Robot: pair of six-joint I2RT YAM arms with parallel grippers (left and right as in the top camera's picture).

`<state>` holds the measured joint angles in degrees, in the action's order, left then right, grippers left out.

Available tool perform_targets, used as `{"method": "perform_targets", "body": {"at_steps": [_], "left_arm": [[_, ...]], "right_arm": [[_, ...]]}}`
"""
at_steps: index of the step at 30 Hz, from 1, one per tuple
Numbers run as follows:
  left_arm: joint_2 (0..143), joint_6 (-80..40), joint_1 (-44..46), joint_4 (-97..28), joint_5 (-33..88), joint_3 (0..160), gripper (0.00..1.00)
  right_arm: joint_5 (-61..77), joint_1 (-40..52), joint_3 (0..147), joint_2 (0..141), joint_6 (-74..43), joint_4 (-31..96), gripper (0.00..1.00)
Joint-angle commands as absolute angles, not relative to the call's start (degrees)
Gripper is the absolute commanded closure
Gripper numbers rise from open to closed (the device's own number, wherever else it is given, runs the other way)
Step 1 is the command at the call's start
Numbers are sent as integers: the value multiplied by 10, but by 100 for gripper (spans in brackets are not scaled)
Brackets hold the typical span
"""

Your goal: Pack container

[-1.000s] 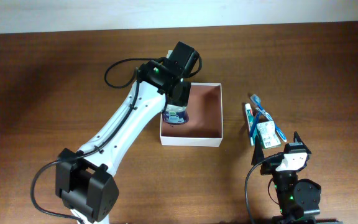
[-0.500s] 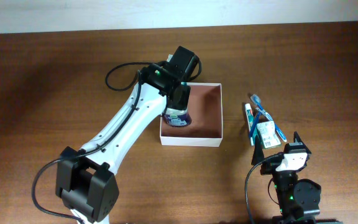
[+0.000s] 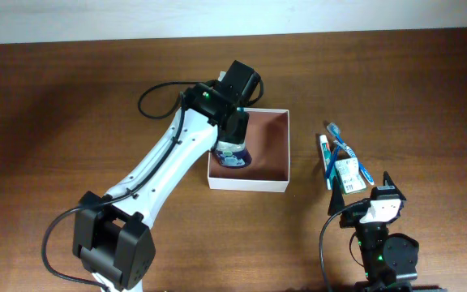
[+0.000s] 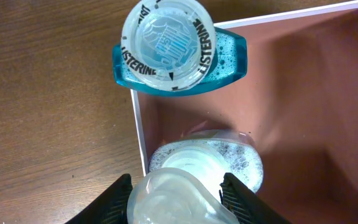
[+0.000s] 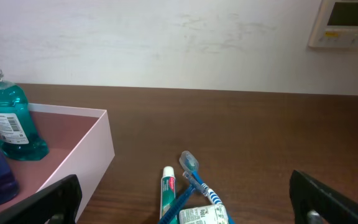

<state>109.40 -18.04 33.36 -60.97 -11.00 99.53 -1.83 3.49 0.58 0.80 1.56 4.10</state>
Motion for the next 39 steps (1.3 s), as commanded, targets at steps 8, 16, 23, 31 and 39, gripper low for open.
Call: {"method": "perform_targets", "body": {"at_steps": [8,16,23,31,39], "left_arm": [[1096,-186,349,-606,-118,994,40],[1096,-186,363,-615,-118,994,40],[1096,-186,374,-622,-118,994,40],[1096,-186,374,-628,-119,994,39],[1096,-123,374,-615,-121,994,33]], "right_arm": [[-19,37,3,3,13,46,2],[-19,37,3,3,13,46,2],[-19,37,3,3,13,46,2],[-19,37,3,3,13,46,2],[-19,37,3,3,13,46,2]]}}
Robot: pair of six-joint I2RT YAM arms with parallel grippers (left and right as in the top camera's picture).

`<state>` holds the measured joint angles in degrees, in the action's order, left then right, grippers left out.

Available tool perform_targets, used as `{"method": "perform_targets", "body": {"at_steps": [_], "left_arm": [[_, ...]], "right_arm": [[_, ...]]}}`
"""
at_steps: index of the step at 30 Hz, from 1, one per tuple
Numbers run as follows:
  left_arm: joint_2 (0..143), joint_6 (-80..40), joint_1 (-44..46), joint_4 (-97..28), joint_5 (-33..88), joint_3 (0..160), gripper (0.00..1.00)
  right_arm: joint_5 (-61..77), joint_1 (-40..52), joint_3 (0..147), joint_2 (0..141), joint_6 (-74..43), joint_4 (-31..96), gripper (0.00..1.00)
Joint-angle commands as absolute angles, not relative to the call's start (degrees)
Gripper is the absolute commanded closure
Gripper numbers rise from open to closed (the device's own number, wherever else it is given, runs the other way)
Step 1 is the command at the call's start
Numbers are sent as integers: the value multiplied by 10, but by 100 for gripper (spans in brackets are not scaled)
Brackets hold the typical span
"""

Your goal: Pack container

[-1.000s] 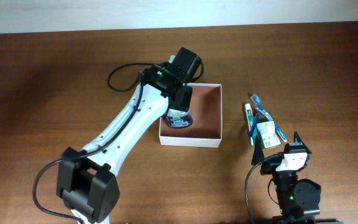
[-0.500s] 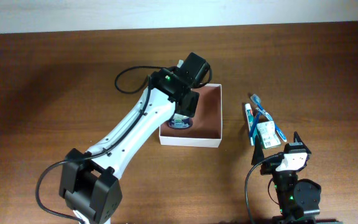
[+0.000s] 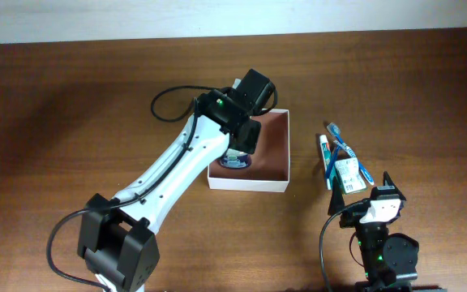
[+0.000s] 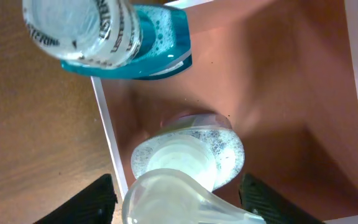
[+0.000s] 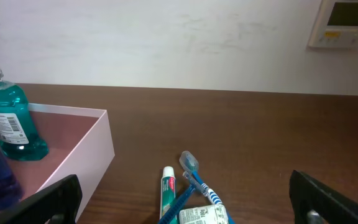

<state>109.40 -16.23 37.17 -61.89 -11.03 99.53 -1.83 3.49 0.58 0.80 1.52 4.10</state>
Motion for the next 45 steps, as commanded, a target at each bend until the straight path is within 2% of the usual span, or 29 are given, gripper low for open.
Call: {"method": "perform_targets", "body": {"at_steps": [1,19,27,45], "left_arm": [[1096,-116,374,-615,-121,994,32],[1072,-78,374,-622,-129,1008,29],[1064,-91,374,-637,-99,1008,34],[1064,-106,375,-715,-108,1008,35]], "right_arm": [[-19,37,3,3,13,46,2],[-19,37,3,3,13,46,2],[-19,37,3,3,13,46,2],[-19,37,3,3,13,46,2]]}}
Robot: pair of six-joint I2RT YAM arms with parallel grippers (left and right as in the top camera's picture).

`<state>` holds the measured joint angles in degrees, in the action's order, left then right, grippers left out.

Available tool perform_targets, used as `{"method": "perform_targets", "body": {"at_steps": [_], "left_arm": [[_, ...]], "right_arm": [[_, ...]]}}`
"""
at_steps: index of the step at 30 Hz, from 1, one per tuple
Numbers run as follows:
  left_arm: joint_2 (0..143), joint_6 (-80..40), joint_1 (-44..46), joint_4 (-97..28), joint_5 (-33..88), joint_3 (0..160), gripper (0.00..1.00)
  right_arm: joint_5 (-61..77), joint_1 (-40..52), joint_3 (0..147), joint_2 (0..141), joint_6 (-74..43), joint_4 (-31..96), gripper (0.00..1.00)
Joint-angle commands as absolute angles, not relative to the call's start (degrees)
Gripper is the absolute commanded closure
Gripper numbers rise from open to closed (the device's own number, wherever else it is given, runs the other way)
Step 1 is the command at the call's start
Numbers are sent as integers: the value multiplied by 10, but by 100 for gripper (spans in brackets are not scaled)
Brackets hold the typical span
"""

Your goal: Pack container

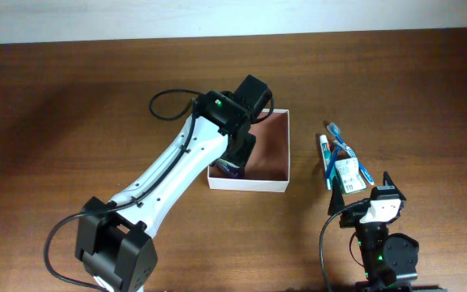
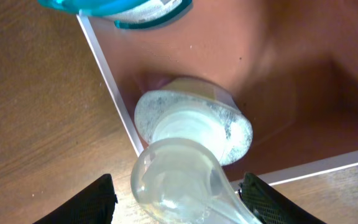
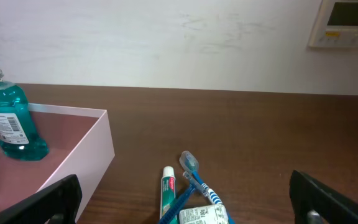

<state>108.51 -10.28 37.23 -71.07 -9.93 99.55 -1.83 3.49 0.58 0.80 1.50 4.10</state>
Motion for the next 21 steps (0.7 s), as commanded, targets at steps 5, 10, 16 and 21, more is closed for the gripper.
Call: {"method": "perform_targets", "body": {"at_steps": [5,10,16,21], "left_arm": [[1064,-111,375,-730,-108,1008,36],[1064,-139,375,-750,-124,1008,36],[1064,-172,375,-764,-155,1008,36],[1064,-202,375,-778,-176,1008,36]], "right_arm": [[-19,37,3,3,13,46,2],[-19,37,3,3,13,46,2],[-19,37,3,3,13,46,2],[-19,37,3,3,13,46,2]]}}
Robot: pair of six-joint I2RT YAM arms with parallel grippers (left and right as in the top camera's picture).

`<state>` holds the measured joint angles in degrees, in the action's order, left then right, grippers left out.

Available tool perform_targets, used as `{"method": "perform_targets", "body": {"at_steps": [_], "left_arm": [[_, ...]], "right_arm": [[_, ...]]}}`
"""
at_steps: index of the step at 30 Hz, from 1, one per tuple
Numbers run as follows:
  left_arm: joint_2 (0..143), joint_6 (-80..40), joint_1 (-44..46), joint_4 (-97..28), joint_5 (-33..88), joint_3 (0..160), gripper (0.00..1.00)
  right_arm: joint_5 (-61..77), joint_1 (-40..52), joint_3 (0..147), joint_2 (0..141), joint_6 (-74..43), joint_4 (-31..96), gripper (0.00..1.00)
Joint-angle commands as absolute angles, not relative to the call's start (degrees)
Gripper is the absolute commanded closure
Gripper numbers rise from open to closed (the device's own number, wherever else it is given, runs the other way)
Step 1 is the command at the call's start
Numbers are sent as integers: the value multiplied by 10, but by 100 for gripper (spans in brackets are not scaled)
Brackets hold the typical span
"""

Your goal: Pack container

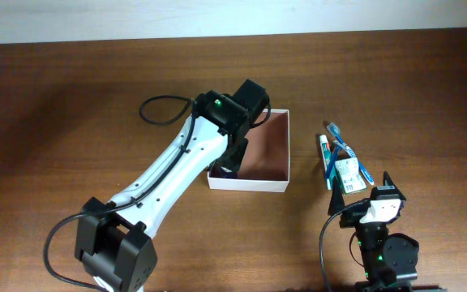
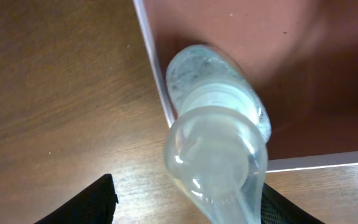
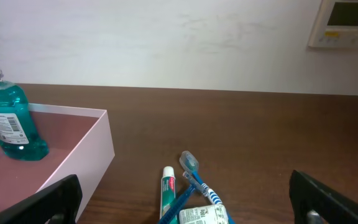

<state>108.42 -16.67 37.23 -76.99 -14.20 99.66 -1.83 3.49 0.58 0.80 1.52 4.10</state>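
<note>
A white box (image 1: 270, 185) with a reddish floor sits mid-table. In its front left corner stands a dark blue bottle (image 1: 227, 170) with a clear pump top (image 2: 216, 155), leaning toward the box's left wall (image 2: 151, 56). My left gripper (image 1: 232, 158) is right above it, and the left gripper (image 2: 185, 208) is open around the top, which touches only the right finger. A teal mouthwash bottle (image 3: 8, 121) stands at the box's back left. A toothpaste tube (image 3: 168, 193), blue toothbrushes (image 3: 194, 177) and a small white packet (image 3: 201, 216) lie in front of my open right gripper (image 3: 179, 214).
The toothpaste (image 1: 323, 154), toothbrushes (image 1: 349, 150) and packet (image 1: 347, 174) lie on bare brown wood right of the box. My right gripper (image 1: 375, 199) rests near the table's front edge. The left arm hides the box's left half from overhead.
My left gripper has shifted toward the box's left front corner. The mouthwash bottle has left the left wrist view. The pump bottle now leans against the left wall.
First my left gripper was shut on the pump bottle, inside the box beside the mouthwash. By the second moment the fingers stood wider apart round its top. Bottle and gripper then stood nearer the front wall, and now in the front left corner. The right arm never moved.
</note>
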Motion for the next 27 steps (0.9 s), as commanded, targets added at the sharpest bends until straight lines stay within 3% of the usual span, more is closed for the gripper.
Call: {"method": "perform_targets", "body": {"at_steps": [1,27], "left_arm": [[1064,-204,375,-781,-178,1008,36],[1064,-263,375,-851,-210,1008,35]], "right_arm": [[-19,37,3,3,13,46,2],[-19,37,3,3,13,46,2]]}}
